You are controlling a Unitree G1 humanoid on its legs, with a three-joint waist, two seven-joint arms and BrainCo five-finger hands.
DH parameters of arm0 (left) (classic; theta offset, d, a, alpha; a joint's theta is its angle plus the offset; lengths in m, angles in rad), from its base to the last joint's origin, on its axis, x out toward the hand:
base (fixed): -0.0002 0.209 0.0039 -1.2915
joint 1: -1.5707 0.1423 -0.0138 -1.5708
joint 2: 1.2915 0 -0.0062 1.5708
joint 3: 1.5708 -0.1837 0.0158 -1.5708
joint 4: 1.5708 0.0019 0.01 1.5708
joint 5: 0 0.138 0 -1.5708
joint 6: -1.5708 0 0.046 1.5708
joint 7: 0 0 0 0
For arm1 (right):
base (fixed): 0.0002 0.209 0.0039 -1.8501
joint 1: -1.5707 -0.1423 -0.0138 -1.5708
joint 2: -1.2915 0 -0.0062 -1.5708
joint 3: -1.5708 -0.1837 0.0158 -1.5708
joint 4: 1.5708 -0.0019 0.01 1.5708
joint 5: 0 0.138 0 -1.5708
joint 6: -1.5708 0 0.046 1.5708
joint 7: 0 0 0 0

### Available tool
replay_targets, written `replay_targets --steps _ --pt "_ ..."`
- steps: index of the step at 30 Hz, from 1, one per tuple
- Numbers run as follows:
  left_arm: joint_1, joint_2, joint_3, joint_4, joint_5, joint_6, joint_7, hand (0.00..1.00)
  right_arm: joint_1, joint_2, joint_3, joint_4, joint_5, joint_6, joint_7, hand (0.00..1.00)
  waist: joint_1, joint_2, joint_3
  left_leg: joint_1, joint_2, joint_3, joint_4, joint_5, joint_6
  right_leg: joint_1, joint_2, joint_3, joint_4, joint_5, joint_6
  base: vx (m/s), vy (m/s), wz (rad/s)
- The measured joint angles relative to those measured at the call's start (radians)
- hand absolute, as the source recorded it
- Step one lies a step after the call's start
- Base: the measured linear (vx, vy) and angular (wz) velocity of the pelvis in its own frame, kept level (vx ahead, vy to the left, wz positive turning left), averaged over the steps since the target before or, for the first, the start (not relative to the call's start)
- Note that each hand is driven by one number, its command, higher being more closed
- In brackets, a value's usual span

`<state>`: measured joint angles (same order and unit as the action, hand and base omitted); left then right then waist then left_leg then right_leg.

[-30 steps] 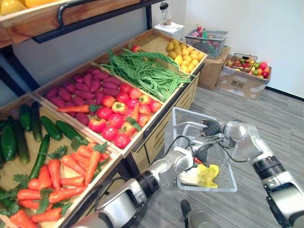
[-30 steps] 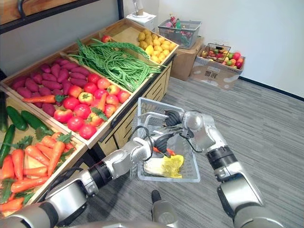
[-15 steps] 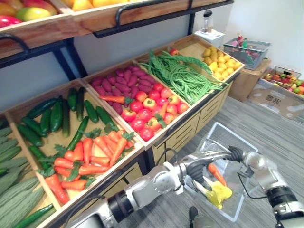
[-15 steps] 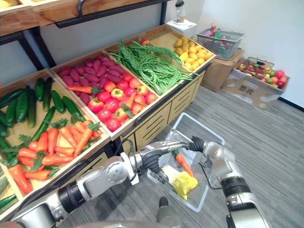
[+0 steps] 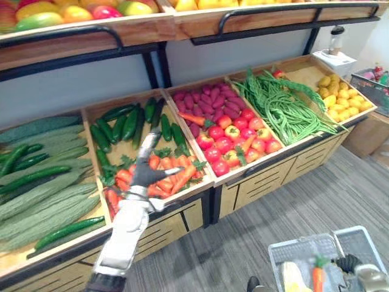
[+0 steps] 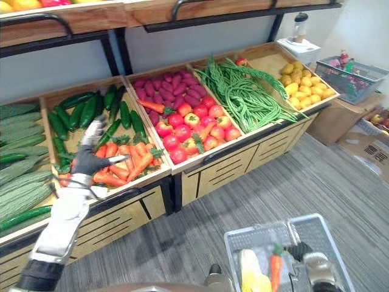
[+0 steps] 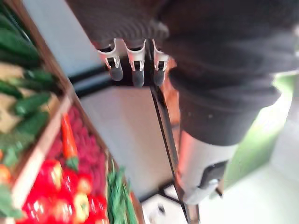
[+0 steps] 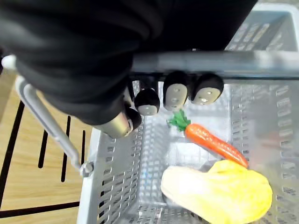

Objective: Pick vegetable in the basket

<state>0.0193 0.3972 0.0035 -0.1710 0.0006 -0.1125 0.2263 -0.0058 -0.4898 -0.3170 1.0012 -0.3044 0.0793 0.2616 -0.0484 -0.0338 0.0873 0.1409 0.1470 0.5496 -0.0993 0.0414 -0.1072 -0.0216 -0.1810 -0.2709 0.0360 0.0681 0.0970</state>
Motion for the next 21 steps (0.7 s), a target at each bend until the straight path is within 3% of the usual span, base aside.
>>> replay_targets --steps 5,9,12,14,15,16,18,21 --pt "0.064 -0.031 0.192 0.112 -0.075 0.028 0.125 0.0 0.053 0.005 -0.078 0.022 0.008 -0.024 -0.039 1.0 0.005 0.012 -0.015 -0.034 -0.006 -0.085 -0.003 0.007 0.001 0.013 -0.011 -0.061 -0.002 -0.025 -0.004 -0.04 -0.011 0.37" --pt "0.138 -0.075 0.345 0.282 -0.065 0.025 0.222 0.0 0.093 0.051 -0.118 0.035 0.009 -0.025 -0.043 1.0 0.031 0.01 -0.02 -0.042 -0.01 -0.148 -0.003 0.005 0.004 0.046 -0.009 -0.093 -0.022 -0.03 0.002 -0.01 -0.013 0.25" --pt "0.185 -0.078 0.403 0.452 -0.055 0.012 0.283 0.0 0.11 0.087 -0.118 0.035 0.008 -0.026 -0.046 1.0 0.046 0.006 -0.037 -0.053 -0.013 -0.159 -0.003 0.004 0.005 0.051 -0.01 -0.103 -0.036 -0.03 0.002 0.02 0.007 0.2" --pt "0.186 -0.079 0.422 0.564 -0.055 0.004 0.314 0.0 0.112 0.089 -0.123 0.036 0.008 -0.026 -0.056 1.0 0.053 0.018 -0.045 -0.051 -0.018 -0.169 -0.003 0.002 0.007 0.061 -0.013 -0.106 -0.039 -0.03 0.002 0.05 0.019 0.13" --pt "0.186 -0.082 0.438 0.629 -0.055 0.0 0.339 0.0 0.114 0.094 -0.125 0.036 0.008 -0.026 -0.057 1.0 0.053 0.006 -0.042 -0.05 -0.019 -0.176 -0.003 0.001 0.008 0.065 -0.014 -0.109 -0.041 -0.03 0.002 0.05 0.015 0.15" --pt "0.189 -0.083 0.457 0.73 -0.052 -0.009 0.382 0.0 0.111 0.105 -0.128 0.036 0.007 -0.026 -0.057 1.0 0.056 0.014 -0.049 -0.048 -0.02 -0.178 -0.003 0.0 0.008 0.072 -0.013 -0.111 -0.045 -0.03 0.002 0.05 0.01 0.11" --pt "0.202 -0.093 0.477 0.831 -0.025 -0.01 0.416 0.0 0.109 0.116 -0.128 0.036 0.007 -0.03 -0.058 1.0 0.055 0.007 -0.049 -0.041 -0.02 -0.178 -0.003 0.002 0.005 0.081 -0.012 -0.111 -0.052 -0.028 0.001 0.07 0.001 0.0" --pt "0.203 -0.124 0.507 0.965 -0.018 -0.009 0.419 0.0 0.108 0.119 -0.132 0.04 0.007 -0.03 -0.058 1.0 0.054 0.006 -0.05 -0.027 -0.021 -0.176 -0.003 -0.001 0.007 0.095 -0.011 -0.108 -0.055 -0.029 0.002 0.04 0.001 -0.02"
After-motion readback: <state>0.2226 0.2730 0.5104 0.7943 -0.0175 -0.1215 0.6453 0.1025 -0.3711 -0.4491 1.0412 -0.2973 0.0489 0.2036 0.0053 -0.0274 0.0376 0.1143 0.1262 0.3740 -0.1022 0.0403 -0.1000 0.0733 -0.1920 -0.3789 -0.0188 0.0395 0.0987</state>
